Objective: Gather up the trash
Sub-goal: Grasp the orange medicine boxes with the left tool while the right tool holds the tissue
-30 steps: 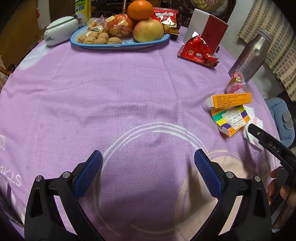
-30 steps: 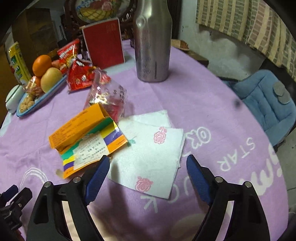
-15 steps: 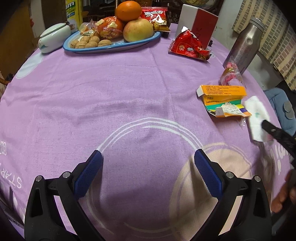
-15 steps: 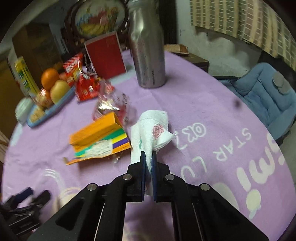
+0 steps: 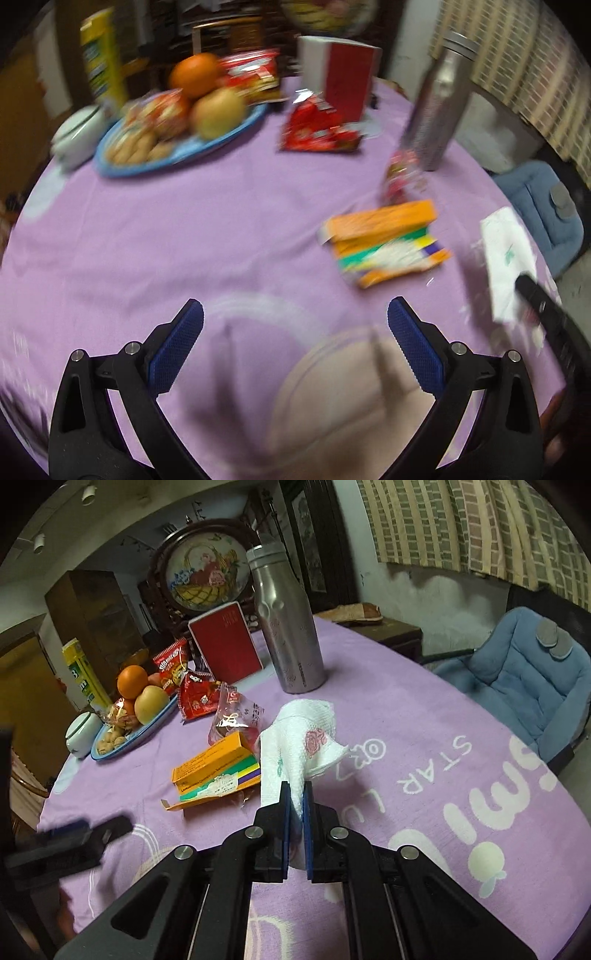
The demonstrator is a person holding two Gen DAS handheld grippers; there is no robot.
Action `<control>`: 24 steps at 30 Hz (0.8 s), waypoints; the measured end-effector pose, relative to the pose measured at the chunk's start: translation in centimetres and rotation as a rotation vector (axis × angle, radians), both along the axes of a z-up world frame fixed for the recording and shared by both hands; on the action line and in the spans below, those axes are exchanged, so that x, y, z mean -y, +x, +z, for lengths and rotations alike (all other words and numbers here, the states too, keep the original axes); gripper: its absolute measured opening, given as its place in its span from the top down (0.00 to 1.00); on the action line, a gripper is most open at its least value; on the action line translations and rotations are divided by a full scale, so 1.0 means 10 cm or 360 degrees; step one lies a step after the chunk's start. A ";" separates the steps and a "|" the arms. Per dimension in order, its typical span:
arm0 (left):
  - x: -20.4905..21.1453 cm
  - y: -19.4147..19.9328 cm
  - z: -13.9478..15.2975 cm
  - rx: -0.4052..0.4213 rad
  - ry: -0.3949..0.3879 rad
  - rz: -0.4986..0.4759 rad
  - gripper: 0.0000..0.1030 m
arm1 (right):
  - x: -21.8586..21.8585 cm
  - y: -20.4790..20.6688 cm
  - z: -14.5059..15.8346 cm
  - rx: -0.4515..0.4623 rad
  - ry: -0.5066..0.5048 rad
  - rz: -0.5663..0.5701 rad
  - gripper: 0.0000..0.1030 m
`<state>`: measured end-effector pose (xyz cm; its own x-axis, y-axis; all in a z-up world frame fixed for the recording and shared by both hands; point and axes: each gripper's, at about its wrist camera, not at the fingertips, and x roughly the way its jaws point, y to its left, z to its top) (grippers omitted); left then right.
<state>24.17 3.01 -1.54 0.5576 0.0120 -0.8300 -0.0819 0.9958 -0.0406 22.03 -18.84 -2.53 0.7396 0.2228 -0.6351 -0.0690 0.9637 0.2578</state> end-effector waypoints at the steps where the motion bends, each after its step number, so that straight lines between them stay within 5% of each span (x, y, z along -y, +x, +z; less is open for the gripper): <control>1: 0.11 0.15 0.01 -0.0007 0.0028 -0.0045 0.06 | 0.02 0.00 -0.02 -0.0009 0.0012 0.0006 0.93; 9: 0.46 0.78 -0.33 -0.0071 0.0331 -0.0322 0.06 | 0.17 0.08 -0.11 -0.0097 0.0090 0.0023 0.93; 18: 0.45 0.94 -0.51 -0.0065 0.0192 -0.0416 0.08 | 0.13 0.12 -0.14 -0.0134 0.0092 0.0073 0.93; 24: 0.62 0.74 -0.46 -0.0056 0.0140 -0.0595 0.46 | 0.14 0.14 -0.17 -0.0155 0.0088 0.0064 0.93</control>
<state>31.52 -3.21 -6.14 0.5080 -0.1148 -0.8537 0.2877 0.9568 0.0425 23.42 -20.22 -4.18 0.6648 0.2877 -0.6894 -0.0793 0.9448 0.3178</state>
